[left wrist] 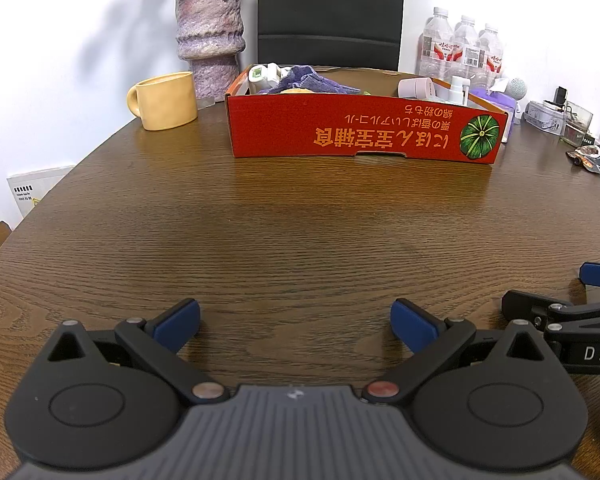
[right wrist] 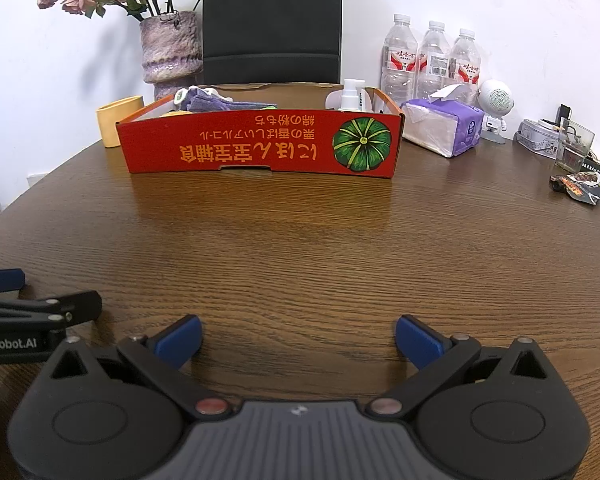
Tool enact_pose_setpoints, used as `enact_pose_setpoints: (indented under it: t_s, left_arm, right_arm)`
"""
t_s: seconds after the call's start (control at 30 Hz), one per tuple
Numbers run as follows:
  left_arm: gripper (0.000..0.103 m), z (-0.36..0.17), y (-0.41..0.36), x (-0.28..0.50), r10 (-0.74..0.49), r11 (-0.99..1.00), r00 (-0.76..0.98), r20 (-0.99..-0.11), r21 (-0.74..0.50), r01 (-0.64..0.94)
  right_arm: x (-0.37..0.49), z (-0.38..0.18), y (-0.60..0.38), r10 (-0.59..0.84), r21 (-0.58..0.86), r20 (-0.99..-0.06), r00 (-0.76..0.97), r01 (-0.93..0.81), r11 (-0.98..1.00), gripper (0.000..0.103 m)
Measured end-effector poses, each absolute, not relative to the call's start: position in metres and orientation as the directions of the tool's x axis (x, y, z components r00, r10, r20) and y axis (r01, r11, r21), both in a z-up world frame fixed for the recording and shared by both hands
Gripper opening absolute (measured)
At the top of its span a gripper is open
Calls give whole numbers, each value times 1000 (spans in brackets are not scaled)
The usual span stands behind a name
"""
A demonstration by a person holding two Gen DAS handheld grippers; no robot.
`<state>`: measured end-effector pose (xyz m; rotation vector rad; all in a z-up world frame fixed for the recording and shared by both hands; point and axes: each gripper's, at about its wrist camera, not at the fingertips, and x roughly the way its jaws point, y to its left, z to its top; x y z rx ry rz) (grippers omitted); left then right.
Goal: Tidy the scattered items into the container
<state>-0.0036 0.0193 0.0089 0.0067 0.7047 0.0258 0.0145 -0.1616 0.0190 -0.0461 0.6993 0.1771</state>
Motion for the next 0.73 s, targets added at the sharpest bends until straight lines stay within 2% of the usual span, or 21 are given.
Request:
enact_pose_setpoints:
  t_s: [0.73]
  left_arm:
    - [103,9,20,-3,21,1000,762,-648,12,-18]
  right_arm:
    - [14,19,-162,146,17,-644,751,-178,984,103]
